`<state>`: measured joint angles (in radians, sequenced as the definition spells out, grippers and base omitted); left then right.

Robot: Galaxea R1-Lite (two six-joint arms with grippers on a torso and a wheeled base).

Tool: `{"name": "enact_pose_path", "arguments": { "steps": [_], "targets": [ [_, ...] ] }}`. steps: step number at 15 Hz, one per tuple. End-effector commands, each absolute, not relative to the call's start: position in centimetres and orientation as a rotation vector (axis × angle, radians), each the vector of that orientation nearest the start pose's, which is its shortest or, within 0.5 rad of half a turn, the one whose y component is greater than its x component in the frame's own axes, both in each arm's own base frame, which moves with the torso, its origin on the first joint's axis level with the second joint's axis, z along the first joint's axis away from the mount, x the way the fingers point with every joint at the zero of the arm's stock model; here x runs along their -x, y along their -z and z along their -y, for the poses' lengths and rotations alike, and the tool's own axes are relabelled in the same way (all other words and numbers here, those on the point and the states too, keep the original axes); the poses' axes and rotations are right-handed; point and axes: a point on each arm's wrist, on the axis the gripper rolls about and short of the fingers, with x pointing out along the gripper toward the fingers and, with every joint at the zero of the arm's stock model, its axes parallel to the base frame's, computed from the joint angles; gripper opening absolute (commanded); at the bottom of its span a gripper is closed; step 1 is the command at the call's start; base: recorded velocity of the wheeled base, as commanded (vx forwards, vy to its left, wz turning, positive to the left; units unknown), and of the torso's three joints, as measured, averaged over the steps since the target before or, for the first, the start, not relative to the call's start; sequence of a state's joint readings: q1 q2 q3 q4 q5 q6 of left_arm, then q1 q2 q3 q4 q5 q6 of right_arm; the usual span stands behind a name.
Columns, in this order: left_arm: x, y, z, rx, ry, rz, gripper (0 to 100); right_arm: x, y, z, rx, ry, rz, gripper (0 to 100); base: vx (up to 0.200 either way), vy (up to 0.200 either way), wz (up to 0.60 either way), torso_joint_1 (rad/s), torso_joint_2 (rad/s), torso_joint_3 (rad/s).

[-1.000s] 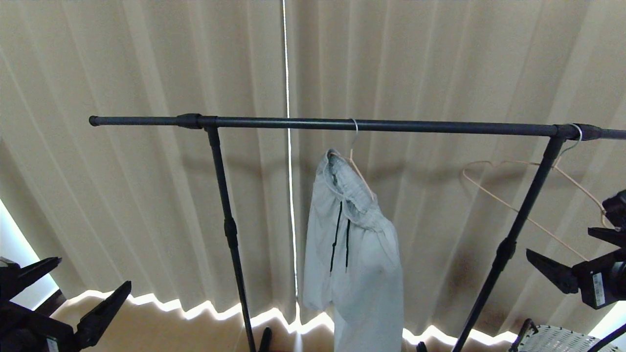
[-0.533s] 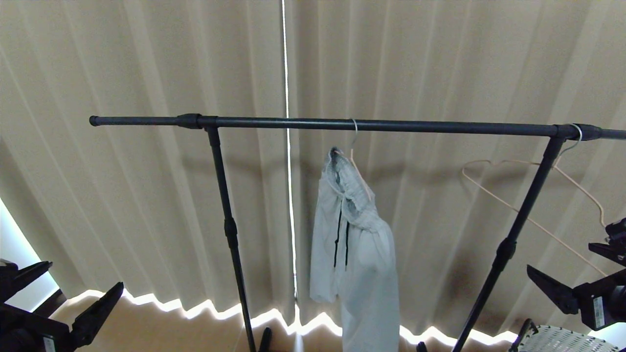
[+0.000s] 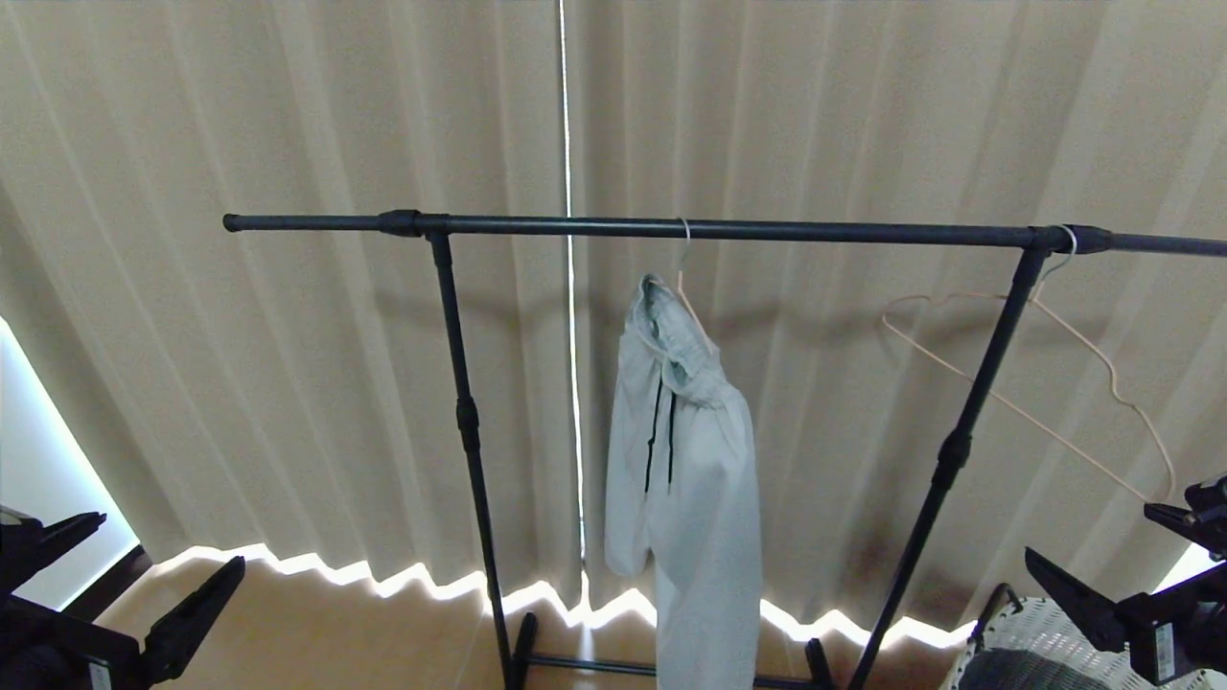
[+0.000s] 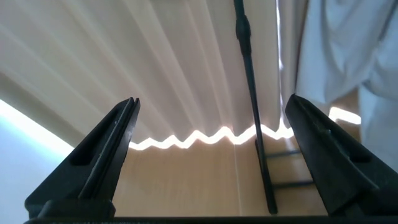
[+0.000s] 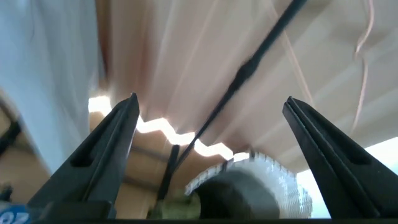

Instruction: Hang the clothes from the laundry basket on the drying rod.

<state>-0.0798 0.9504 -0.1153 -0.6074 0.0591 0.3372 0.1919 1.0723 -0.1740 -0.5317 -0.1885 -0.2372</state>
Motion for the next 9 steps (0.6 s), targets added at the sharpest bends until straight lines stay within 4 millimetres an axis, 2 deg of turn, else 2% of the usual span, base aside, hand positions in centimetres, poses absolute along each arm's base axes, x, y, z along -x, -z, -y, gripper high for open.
{"name": "enact_pose_path", "arguments": {
  "steps": [1,4,9],
  "targets": [
    [-9.9,-14.21,0.69,-0.351,0.061,-0.224,100,-11.81,-13.44,-1.88,0.307,-0.049,-0.372,100,-0.2,0.0,0.0,0.002,0.01,0.002],
    [-9.85,-14.14,0.68,-0.351,0.062,-0.225,100,-11.66,-13.08,-1.85,0.31,-0.051,-0.385,100,-0.2,0.0,0.0,0.002,0.0,0.004],
    [-9.84,-14.1,0.68,-0.351,0.062,-0.227,100,-12.3,-12.74,-1.98,0.327,-0.059,-0.418,100,0.0,0.0,0.0,0.0,0.0,0.0]
  ]
}}
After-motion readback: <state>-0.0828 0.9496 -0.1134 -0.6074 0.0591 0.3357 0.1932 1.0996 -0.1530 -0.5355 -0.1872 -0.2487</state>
